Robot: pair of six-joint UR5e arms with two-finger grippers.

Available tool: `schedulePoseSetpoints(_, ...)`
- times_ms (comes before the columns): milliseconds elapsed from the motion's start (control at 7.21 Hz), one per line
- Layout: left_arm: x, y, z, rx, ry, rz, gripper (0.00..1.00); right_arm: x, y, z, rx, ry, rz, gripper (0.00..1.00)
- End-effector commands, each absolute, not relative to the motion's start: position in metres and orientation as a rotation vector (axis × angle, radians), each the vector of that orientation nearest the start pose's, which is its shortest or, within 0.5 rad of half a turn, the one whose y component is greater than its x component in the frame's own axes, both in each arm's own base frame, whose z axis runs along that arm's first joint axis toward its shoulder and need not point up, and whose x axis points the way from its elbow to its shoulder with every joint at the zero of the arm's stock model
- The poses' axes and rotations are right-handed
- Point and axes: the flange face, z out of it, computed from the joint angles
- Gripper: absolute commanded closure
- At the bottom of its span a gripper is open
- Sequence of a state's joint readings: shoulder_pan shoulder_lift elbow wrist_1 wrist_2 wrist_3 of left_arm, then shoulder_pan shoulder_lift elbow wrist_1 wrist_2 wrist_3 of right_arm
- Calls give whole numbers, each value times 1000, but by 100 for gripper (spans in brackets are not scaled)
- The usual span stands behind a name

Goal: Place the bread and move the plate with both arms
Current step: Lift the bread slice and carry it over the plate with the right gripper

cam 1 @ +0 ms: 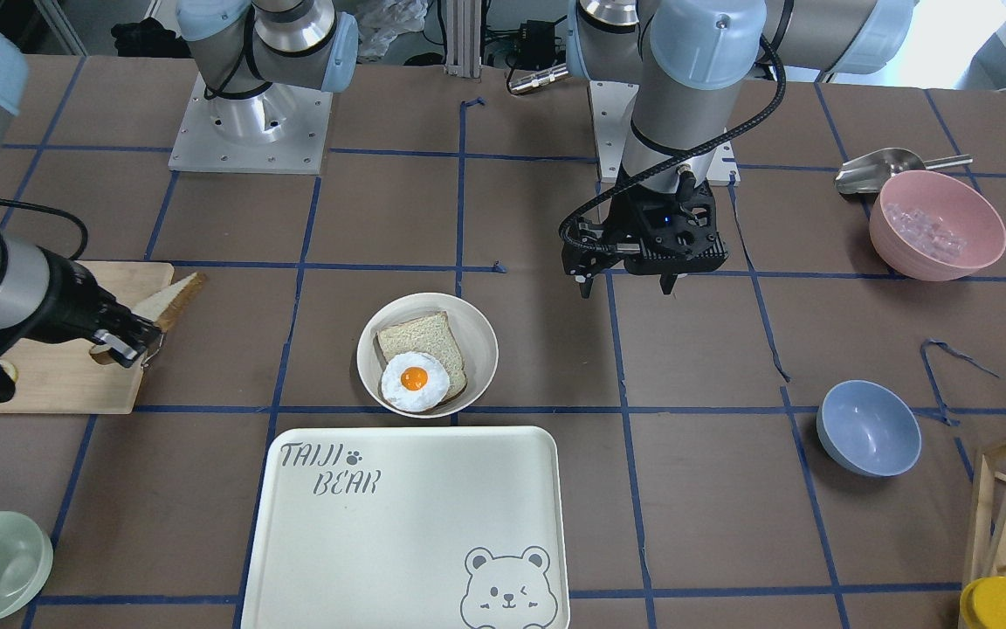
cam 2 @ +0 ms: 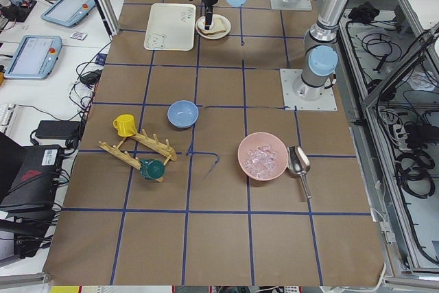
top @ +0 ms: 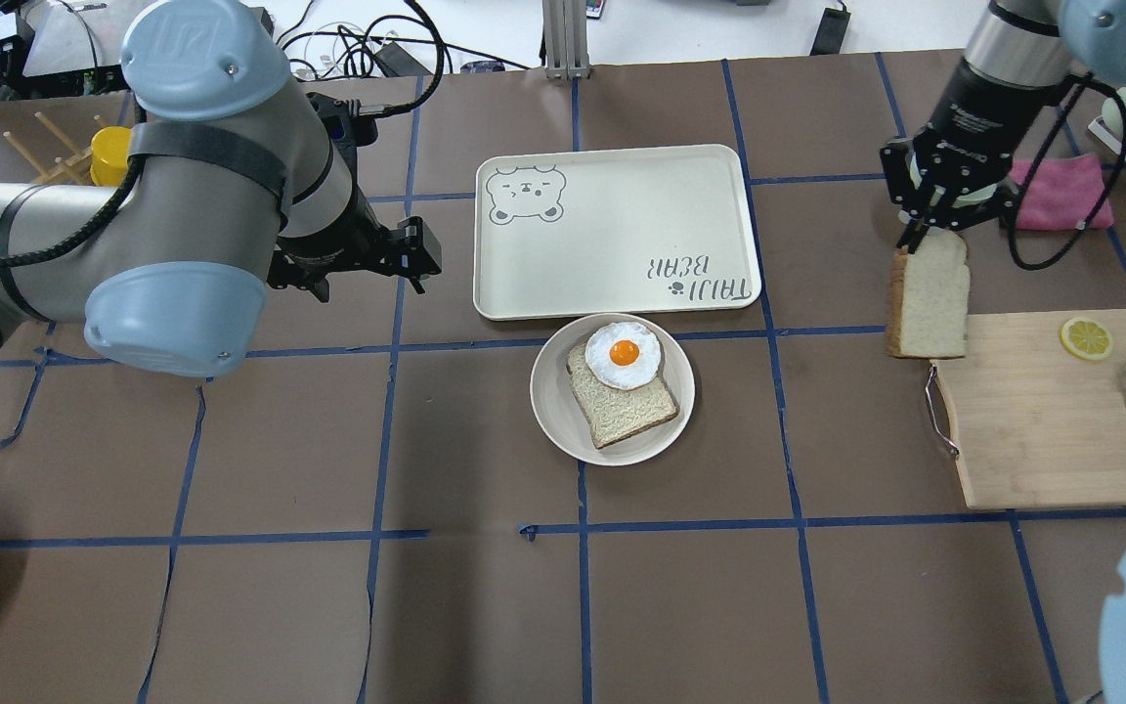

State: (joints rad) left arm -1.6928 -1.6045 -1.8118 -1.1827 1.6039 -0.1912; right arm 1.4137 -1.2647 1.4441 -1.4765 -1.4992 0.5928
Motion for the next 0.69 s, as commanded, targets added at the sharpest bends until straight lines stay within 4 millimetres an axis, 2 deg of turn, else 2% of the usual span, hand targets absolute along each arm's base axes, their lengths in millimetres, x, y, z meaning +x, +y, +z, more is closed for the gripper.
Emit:
schedulePoseSetpoints(0, -190, -483, 396, -111, 3120, -190, 0, 146, -604, 366, 1190, 2840, 409, 100)
schedulePoseSetpoints(277, -191, -484, 396, -111, 3124, -190, 0, 208, -604, 349, 1181, 2860, 369, 100)
schedulePoseSetpoints(555, -189, -485, 397, -116, 3120, -195, 0, 270, -595, 327, 1186, 2876, 350, 100)
